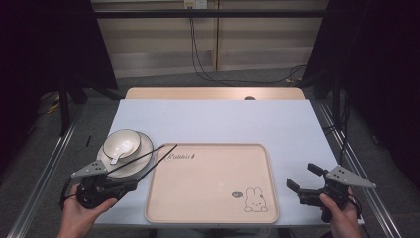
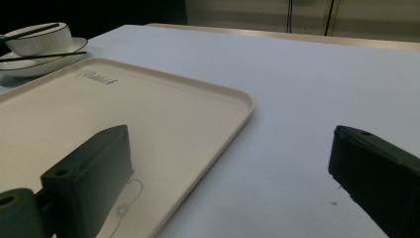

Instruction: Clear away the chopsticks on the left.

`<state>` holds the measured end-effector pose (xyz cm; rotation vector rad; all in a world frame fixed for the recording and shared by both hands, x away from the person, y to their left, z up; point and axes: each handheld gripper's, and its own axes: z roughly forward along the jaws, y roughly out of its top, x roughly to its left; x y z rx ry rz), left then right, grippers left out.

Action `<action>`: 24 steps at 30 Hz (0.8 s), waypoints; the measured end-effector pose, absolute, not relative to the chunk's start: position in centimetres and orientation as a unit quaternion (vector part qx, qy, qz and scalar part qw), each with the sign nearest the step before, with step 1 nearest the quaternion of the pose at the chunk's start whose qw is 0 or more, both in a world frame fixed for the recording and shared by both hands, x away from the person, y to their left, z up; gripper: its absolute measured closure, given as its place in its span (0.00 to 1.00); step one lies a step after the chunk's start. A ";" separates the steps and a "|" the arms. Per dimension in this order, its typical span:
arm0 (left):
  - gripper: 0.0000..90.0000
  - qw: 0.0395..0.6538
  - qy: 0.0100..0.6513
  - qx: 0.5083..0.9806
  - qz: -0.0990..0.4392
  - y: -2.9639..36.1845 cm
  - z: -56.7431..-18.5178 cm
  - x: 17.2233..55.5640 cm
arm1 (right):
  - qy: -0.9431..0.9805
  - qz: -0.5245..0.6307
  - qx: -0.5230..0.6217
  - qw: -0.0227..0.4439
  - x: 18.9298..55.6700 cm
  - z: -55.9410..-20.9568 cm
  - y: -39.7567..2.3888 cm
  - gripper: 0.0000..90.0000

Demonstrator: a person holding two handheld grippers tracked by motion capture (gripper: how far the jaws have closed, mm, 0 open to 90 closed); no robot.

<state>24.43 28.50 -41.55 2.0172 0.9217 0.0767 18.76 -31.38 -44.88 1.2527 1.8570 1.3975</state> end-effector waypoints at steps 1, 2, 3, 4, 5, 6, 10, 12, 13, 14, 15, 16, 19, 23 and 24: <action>0.95 0.444 0.375 0.813 0.033 28.4 -41.5 24.3 | 0.682 0.513 0.459 0.248 18.8 -44.9 -31.4 0.03; 0.95 0.446 0.378 0.810 0.038 28.1 -41.4 24.1 | 0.682 0.512 0.459 0.248 18.8 -44.9 -31.4 0.03; 0.95 0.446 0.381 0.809 0.039 28.0 -41.3 24.0 | 0.682 0.512 0.459 0.249 18.8 -44.9 -31.4 0.03; 0.95 0.447 0.385 0.806 0.044 27.7 -41.2 23.8 | 0.683 0.512 0.459 0.248 18.8 -44.9 -31.4 0.03; 0.95 0.450 0.387 0.803 0.043 27.5 -41.1 23.7 | 0.683 0.512 0.458 0.249 18.8 -44.9 -31.4 0.03; 0.95 0.451 0.396 0.798 0.049 27.2 -41.0 23.5 | 0.687 0.508 0.455 0.249 18.8 -44.9 -31.4 0.03; 0.95 0.444 0.434 0.781 0.068 26.5 -40.8 23.1 | 0.686 0.509 0.456 0.249 18.8 -44.9 -31.4 0.03; 0.95 0.452 0.447 0.769 0.064 26.1 -40.9 22.9 | 0.682 0.513 0.459 0.247 18.7 -44.9 -31.4 0.03; 0.95 0.451 0.448 0.770 0.060 25.8 -40.9 22.9 | 0.682 0.513 0.459 0.247 18.7 -44.9 -31.4 0.03; 0.95 0.453 0.451 0.766 0.065 25.3 -40.9 22.8 | 0.682 0.513 0.458 0.248 18.8 -44.9 -31.4 0.03; 0.95 0.454 0.453 0.765 0.063 24.9 -41.0 22.8 | 0.682 0.513 0.458 0.248 18.8 -44.9 -31.4 0.03; 0.95 0.451 0.454 0.765 0.065 24.4 -41.0 22.8 | 0.683 0.513 0.458 0.247 18.8 -44.9 -31.4 0.03; 0.95 0.448 0.462 0.763 0.066 23.6 -41.3 23.3 | 0.683 0.513 0.457 0.247 18.8 -44.9 -31.3 0.03; 0.95 0.438 0.479 0.758 0.063 22.6 -41.8 23.7 | 0.681 0.514 0.459 0.246 18.7 -44.9 -31.4 0.03; 0.95 0.435 0.483 0.757 0.063 22.3 -42.0 23.7 | 0.684 0.513 0.456 0.247 18.8 -44.9 -31.4 0.03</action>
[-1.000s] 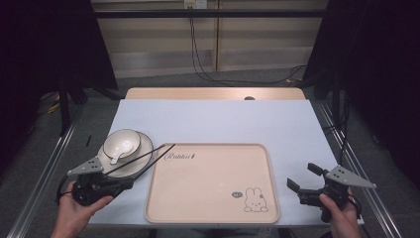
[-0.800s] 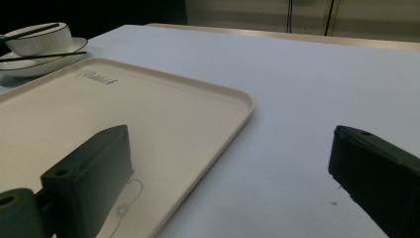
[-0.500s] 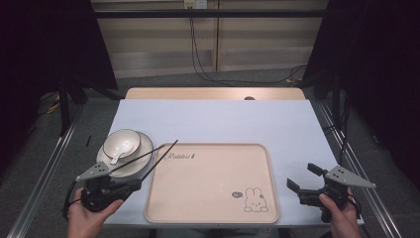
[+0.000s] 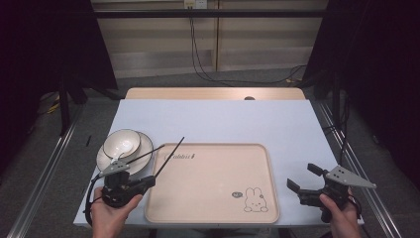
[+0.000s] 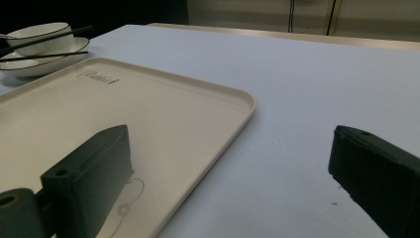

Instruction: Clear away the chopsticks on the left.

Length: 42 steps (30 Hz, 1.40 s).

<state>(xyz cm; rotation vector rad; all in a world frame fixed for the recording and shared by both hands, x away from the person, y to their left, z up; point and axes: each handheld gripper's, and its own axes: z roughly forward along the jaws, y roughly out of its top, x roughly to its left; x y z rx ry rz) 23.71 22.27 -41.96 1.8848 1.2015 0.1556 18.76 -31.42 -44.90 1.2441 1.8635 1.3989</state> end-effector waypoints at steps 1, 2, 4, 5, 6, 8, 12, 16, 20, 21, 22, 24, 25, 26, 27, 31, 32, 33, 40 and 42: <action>0.95 0.433 0.483 0.759 0.058 22.0 -42.1 23.8 | 0.683 0.514 0.458 0.246 18.8 -44.9 -31.4 0.03; 0.95 0.428 0.485 0.760 0.061 21.8 -42.3 23.8 | 0.688 0.509 0.454 0.247 18.8 -44.9 -31.4 0.03; 0.95 0.420 0.492 0.760 0.063 21.4 -42.7 23.9 | 0.689 0.510 0.452 0.246 18.8 -44.9 -31.4 0.03; 0.95 0.417 0.497 0.758 0.064 21.1 -42.9 24.0 | 0.689 0.510 0.452 0.246 18.8 -44.9 -31.4 0.03; 0.95 0.412 0.502 0.758 0.064 20.9 -43.0 24.0 | 0.689 0.510 0.451 0.247 18.8 -44.9 -31.4 0.03; 0.95 0.409 0.511 0.753 0.067 20.6 -43.5 24.0 | 0.689 0.510 0.452 0.247 18.8 -44.9 -31.4 0.03; 0.95 0.395 0.531 0.748 0.056 20.5 -44.4 24.1 | 0.690 0.510 0.450 0.247 18.8 -44.9 -31.4 0.03; 0.95 0.378 0.548 0.744 0.057 20.6 -45.1 24.5 | 0.691 0.509 0.449 0.247 18.8 -44.9 -31.3 0.03; 0.95 0.359 0.561 0.743 0.063 20.4 -45.6 25.1 | 0.691 0.510 0.449 0.247 18.8 -44.9 -31.3 0.03; 0.95 0.356 0.562 0.744 0.066 20.4 -45.7 25.3 | 0.692 0.509 0.449 0.246 18.8 -44.9 -31.3 0.03; 0.95 0.352 0.563 0.745 0.064 20.3 -45.7 25.3 | 0.692 0.509 0.448 0.246 18.8 -44.9 -31.3 0.03; 0.95 0.350 0.566 0.744 0.062 20.2 -45.9 25.3 | 0.692 0.510 0.447 0.248 18.8 -44.9 -31.3 0.03; 0.95 0.346 0.567 0.745 0.061 20.2 -46.0 25.3 | 0.692 0.510 0.448 0.247 18.8 -44.9 -31.3 0.03; 0.95 0.341 0.566 0.749 0.061 20.1 -46.1 25.4 | 0.692 0.510 0.448 0.247 18.8 -44.9 -31.3 0.03; 0.95 0.338 0.565 0.751 0.061 20.1 -46.2 25.4 | 0.692 0.509 0.448 0.247 18.8 -44.9 -31.3 0.03; 0.95 0.337 0.567 0.749 0.063 19.9 -46.4 25.4 | 0.693 0.509 0.447 0.246 18.7 -44.9 -31.3 0.03; 0.95 0.335 0.564 0.752 0.062 20.0 -46.4 25.4 | 0.694 0.509 0.446 0.248 18.8 -44.9 -31.3 0.03; 0.95 0.337 0.567 0.749 0.063 19.9 -46.4 25.4 | 0.693 0.509 0.447 0.246 18.7 -44.9 -31.3 0.03; 0.90 0.338 0.559 0.755 0.060 19.8 -46.4 25.4 | 0.694 0.510 0.446 0.244 18.7 -44.9 -31.3 0.03; 0.90 0.341 0.558 0.754 0.062 19.9 -46.4 25.4 | 0.694 0.510 0.446 0.244 18.7 -44.9 -31.3 0.03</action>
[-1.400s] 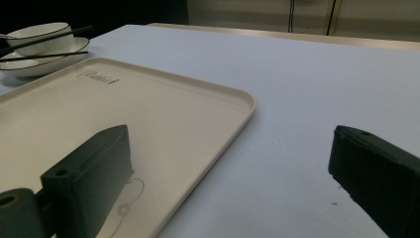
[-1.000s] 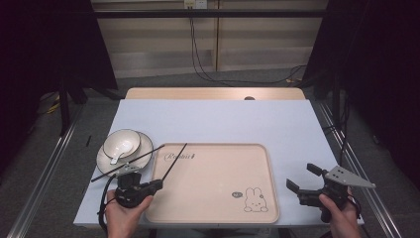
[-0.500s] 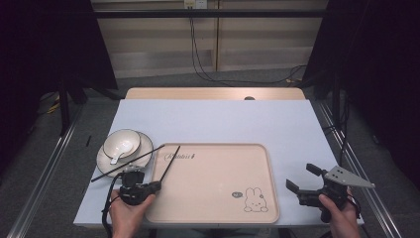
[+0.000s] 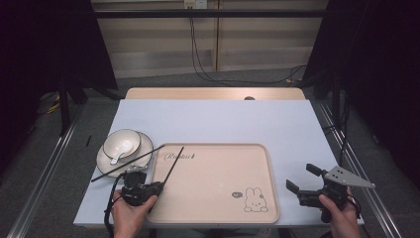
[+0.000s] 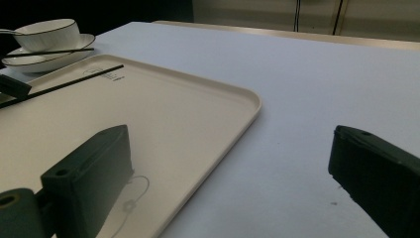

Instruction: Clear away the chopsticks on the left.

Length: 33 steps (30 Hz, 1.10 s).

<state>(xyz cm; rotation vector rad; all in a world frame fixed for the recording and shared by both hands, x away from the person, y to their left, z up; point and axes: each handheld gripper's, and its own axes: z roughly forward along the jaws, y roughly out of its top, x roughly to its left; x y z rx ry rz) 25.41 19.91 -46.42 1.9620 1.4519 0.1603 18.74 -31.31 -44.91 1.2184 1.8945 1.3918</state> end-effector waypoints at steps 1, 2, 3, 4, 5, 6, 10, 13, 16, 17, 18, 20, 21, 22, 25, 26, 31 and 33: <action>0.90 0.342 0.557 0.754 0.059 19.9 -46.4 25.4 | 0.694 0.510 0.446 0.244 18.7 -44.9 -31.3 0.03; 0.87 0.342 0.557 0.754 0.059 19.9 -46.4 25.4 | 0.694 0.510 0.446 0.244 18.7 -44.9 -31.3 0.03; 0.87 0.346 0.554 0.755 0.057 20.0 -46.4 25.4 | 0.694 0.510 0.446 0.244 18.7 -44.9 -31.3 0.03; 0.87 0.348 0.550 0.757 0.055 20.0 -46.4 25.5 | 0.694 0.510 0.446 0.244 18.7 -44.9 -31.3 0.03; 0.85 0.351 0.548 0.757 0.057 20.0 -46.3 25.5 | 0.694 0.510 0.445 0.244 18.7 -44.9 -31.3 0.03; 0.85 0.351 0.548 0.757 0.057 20.0 -46.3 25.5 | 0.694 0.510 0.445 0.244 18.7 -44.9 -31.3 0.03; 0.79 0.361 0.539 0.758 0.067 20.3 -46.0 25.4 | 0.693 0.513 0.445 0.242 18.7 -44.9 -31.3 0.03; 0.67 0.374 0.508 0.771 0.080 20.5 -45.5 25.1 | 0.694 0.511 0.445 0.244 18.7 -44.9 -31.3 0.03; 0.50 0.394 0.490 0.772 0.091 20.8 -45.1 24.7 | 0.693 0.512 0.445 0.244 18.7 -44.9 -31.4 0.03; 0.46 0.406 0.487 0.768 0.089 20.9 -44.9 24.5 | 0.693 0.513 0.445 0.243 18.7 -44.9 -31.4 0.03; 0.43 0.406 0.487 0.768 0.089 20.9 -44.9 24.5 | 0.693 0.513 0.445 0.243 18.7 -44.9 -31.4 0.03; 0.36 0.417 0.476 0.767 0.104 21.2 -44.5 24.2 | 0.693 0.512 0.444 0.245 18.7 -44.9 -31.4 0.03; 0.31 0.429 0.464 0.766 0.114 21.6 -44.2 24.1 | 0.693 0.512 0.444 0.245 18.7 -44.9 -31.4 0.03; 0.28 0.429 0.464 0.766 0.114 21.6 -44.2 24.1 | 0.693 0.512 0.444 0.245 18.7 -44.9 -31.4 0.03; 0.23 0.442 0.438 0.773 0.124 22.9 -43.7 23.8 | 0.693 0.512 0.444 0.245 18.7 -44.9 -31.4 0.03; 0.21 0.446 0.436 0.773 0.118 23.3 -43.6 23.9 | 0.693 0.512 0.443 0.246 18.7 -44.9 -31.4 0.03; 0.13 0.465 0.425 0.762 0.152 25.1 -43.2 23.7 | 0.691 0.513 0.448 0.242 18.8 -44.9 -31.3 0.03; 0.08 0.478 0.421 0.758 0.139 25.7 -42.9 23.8 | 0.691 0.514 0.447 0.242 18.7 -44.9 -31.3 0.03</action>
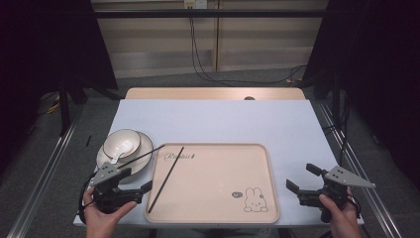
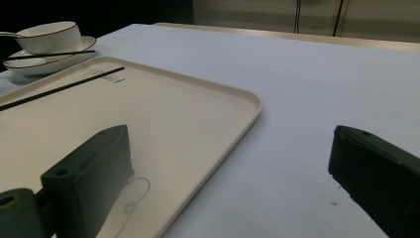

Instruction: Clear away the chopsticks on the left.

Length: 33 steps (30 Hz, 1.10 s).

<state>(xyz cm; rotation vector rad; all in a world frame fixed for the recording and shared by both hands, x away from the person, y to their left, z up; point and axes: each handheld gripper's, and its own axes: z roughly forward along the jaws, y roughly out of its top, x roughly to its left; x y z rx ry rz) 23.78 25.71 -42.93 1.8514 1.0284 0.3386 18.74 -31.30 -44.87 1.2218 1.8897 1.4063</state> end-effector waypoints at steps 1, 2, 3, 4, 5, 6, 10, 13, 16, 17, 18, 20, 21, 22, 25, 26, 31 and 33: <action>0.06 0.479 0.409 0.765 0.135 26.1 -42.7 23.8 | 0.692 0.512 0.446 0.244 18.7 -44.9 -31.3 0.03; 0.06 0.485 0.403 0.764 0.135 26.4 -42.6 23.7 | 0.692 0.512 0.446 0.244 18.7 -44.9 -31.3 0.03; 0.05 0.489 0.397 0.765 0.134 26.7 -42.4 23.6 | 0.691 0.514 0.446 0.243 18.7 -44.9 -31.3 0.03; 0.05 0.493 0.390 0.766 0.133 27.0 -42.3 23.6 | 0.692 0.513 0.446 0.244 18.7 -44.9 -31.4 0.03; 0.05 0.493 0.390 0.766 0.133 27.0 -42.3 23.6 | 0.692 0.513 0.446 0.244 18.7 -44.9 -31.4 0.03; 0.04 0.498 0.380 0.768 0.130 27.7 -42.0 23.6 | 0.692 0.512 0.447 0.244 18.7 -44.9 -31.4 0.03; 0.04 0.498 0.381 0.769 0.128 29.1 -41.8 23.7 | 0.691 0.513 0.447 0.242 18.7 -44.9 -31.3 0.03; 0.04 0.494 0.377 0.773 0.129 30.3 -41.8 23.9 | 0.692 0.511 0.447 0.244 18.7 -44.9 -31.3 0.03; 0.08 0.501 0.365 0.778 0.105 31.5 -41.9 24.2 | 0.692 0.511 0.448 0.244 18.8 -44.9 -31.3 0.03; 0.07 0.498 0.367 0.778 0.108 31.9 -42.0 24.3 | 0.691 0.511 0.448 0.244 18.8 -44.9 -31.3 0.03; 0.06 0.495 0.370 0.778 0.112 32.1 -42.0 24.5 | 0.692 0.511 0.448 0.244 18.8 -44.9 -31.3 0.03; 0.07 0.493 0.368 0.781 0.109 32.7 -42.0 25.0 | 0.691 0.512 0.448 0.244 18.7 -44.9 -31.3 0.03; 0.07 0.487 0.366 0.785 0.113 33.0 -42.0 25.2 | 0.691 0.511 0.448 0.245 18.7 -44.9 -31.3 0.03; 0.07 0.486 0.366 0.786 0.115 33.3 -41.9 25.4 | 0.691 0.511 0.448 0.245 18.7 -44.9 -31.3 0.03; 0.07 0.483 0.363 0.789 0.112 34.1 -41.9 26.0 | 0.691 0.511 0.448 0.244 18.8 -44.9 -31.4 0.03; 0.07 0.480 0.364 0.790 0.114 34.3 -41.8 26.2 | 0.691 0.511 0.448 0.244 18.8 -44.9 -31.4 0.03; 0.09 0.462 0.353 0.808 0.098 35.6 -42.2 27.6 | 0.692 0.511 0.448 0.245 18.7 -44.9 -31.3 0.03; 0.09 0.458 0.355 0.809 0.102 35.8 -42.3 27.8 | 0.691 0.511 0.449 0.244 18.7 -44.9 -31.4 0.03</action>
